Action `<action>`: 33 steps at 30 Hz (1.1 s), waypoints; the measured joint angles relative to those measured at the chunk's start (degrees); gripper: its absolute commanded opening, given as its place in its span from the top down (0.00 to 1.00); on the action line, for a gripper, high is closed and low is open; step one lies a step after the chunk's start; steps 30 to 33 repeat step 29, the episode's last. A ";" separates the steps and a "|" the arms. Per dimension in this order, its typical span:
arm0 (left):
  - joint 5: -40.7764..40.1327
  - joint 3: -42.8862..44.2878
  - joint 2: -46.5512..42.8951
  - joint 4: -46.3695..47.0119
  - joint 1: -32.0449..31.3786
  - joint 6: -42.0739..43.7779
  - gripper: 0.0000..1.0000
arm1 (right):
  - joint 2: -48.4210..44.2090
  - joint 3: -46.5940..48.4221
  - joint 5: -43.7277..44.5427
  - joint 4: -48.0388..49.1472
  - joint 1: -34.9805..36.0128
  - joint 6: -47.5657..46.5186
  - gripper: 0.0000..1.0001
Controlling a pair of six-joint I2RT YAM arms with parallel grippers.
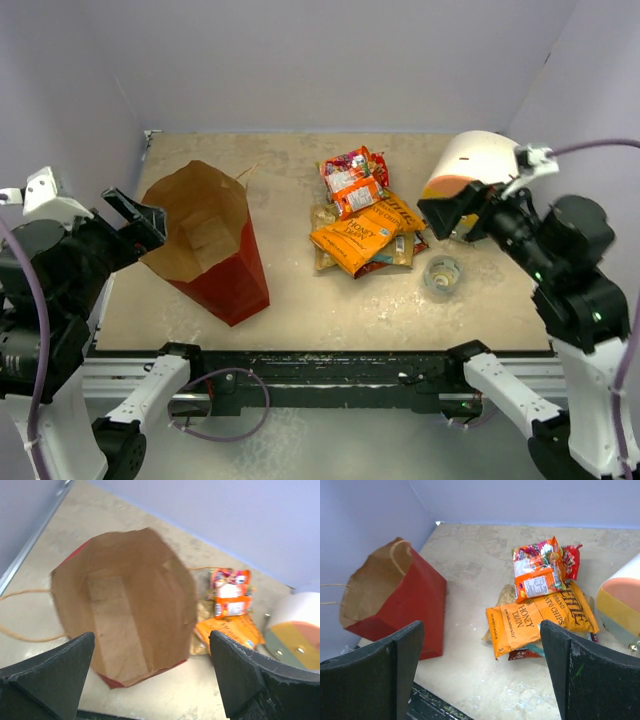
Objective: Take the snacks out of the paper bag
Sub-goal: Reset both arms
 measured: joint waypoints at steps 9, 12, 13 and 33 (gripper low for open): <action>20.46 2.25 -3.43 13.92 0.00 11.37 0.01 | -13.77 3.96 0.11 -2.95 -0.11 4.57 0.00; 25.51 1.86 -4.50 17.25 0.00 14.25 0.01 | -17.07 3.78 1.03 -2.82 -0.42 6.71 0.00; 26.97 1.75 -4.63 17.77 0.00 14.82 0.01 | -17.75 3.32 1.49 -2.47 -0.57 7.52 0.01; 30.38 -3.96 -6.25 20.65 0.00 10.05 0.01 | -17.44 -0.28 18.21 -7.19 -0.70 18.03 0.00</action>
